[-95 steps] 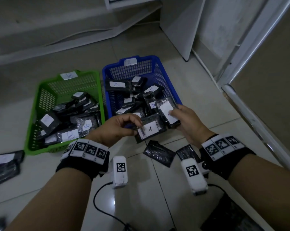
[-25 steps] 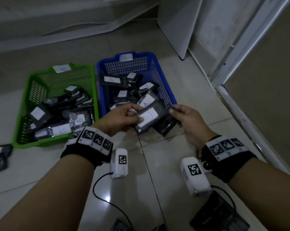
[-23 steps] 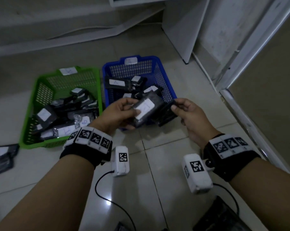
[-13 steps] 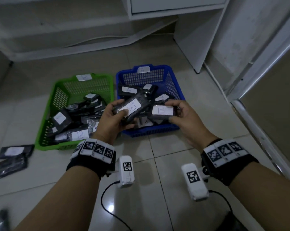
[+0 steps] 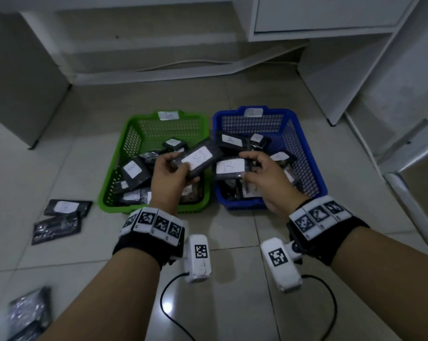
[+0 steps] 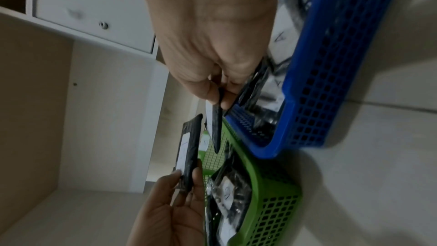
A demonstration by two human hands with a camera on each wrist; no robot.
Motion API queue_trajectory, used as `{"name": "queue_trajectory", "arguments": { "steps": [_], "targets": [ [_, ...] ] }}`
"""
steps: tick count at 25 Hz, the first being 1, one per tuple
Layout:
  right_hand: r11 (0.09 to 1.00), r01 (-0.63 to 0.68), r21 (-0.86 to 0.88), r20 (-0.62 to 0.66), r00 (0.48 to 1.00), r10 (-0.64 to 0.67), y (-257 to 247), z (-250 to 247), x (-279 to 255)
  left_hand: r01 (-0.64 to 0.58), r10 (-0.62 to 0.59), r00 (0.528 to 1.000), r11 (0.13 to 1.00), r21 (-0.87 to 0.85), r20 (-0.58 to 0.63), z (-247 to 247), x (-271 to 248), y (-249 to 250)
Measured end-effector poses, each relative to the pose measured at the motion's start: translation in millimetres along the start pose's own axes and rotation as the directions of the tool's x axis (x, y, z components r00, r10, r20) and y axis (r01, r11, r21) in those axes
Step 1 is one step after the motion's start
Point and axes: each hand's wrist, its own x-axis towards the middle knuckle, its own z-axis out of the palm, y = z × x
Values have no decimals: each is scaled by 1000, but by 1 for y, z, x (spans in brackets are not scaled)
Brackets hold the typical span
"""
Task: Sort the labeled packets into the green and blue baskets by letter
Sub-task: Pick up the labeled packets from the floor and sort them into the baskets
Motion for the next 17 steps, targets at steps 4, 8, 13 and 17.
{"name": "queue_trajectory", "arguments": {
  "steps": [4,8,13,17],
  "targets": [
    [999,-40,-7,11,999,40,-5,62,36,-8,11,978,1000,19,-208,-41,21,-1],
    [965,-56,-255,22,998,64,10,100,62,73,-23,977,971,229,-213,-77,38,-8],
    [690,84,-719,105,994,-12,16,108,51,-96,144,989,768,633,-24,-99,34,-15],
    [647,150,-748,101,989,-113,19,123,13,-94,185,979,787,610,-89,-128,3,-18]
  ]
}}
